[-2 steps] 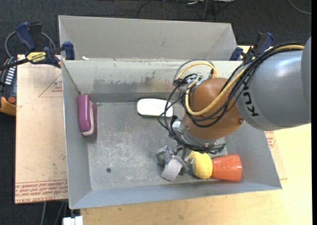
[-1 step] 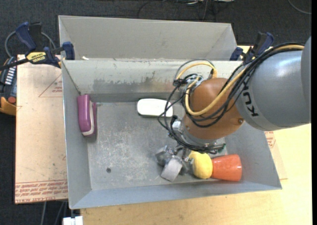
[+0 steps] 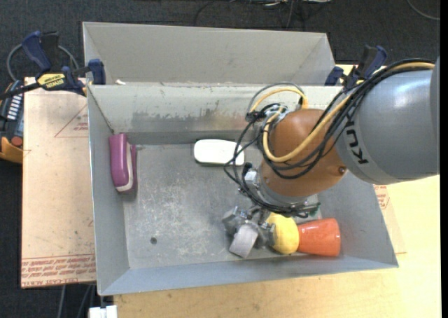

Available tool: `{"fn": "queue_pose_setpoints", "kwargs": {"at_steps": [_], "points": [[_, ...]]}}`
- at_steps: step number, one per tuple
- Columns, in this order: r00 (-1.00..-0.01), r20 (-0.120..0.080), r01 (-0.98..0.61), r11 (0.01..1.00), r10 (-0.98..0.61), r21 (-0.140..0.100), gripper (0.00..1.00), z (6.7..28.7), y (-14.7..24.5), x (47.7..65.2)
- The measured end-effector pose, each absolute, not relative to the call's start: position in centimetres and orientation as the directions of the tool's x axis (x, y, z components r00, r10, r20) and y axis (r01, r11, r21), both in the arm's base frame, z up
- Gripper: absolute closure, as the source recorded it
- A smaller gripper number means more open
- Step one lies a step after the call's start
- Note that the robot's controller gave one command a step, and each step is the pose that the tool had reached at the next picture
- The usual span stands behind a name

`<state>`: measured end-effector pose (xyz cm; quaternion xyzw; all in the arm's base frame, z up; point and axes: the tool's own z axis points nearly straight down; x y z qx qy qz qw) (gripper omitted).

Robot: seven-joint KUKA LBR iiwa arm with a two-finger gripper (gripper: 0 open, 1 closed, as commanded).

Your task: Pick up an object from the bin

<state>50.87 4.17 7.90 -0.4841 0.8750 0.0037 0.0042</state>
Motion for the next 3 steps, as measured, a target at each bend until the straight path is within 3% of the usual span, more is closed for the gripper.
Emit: {"fn": "queue_pose_setpoints", "kwargs": {"at_steps": [3], "points": [[-0.534, -0.008, -0.846, 0.534, -0.846, 0.007, 1.0, 12.6, 4.2, 50.7]]}}
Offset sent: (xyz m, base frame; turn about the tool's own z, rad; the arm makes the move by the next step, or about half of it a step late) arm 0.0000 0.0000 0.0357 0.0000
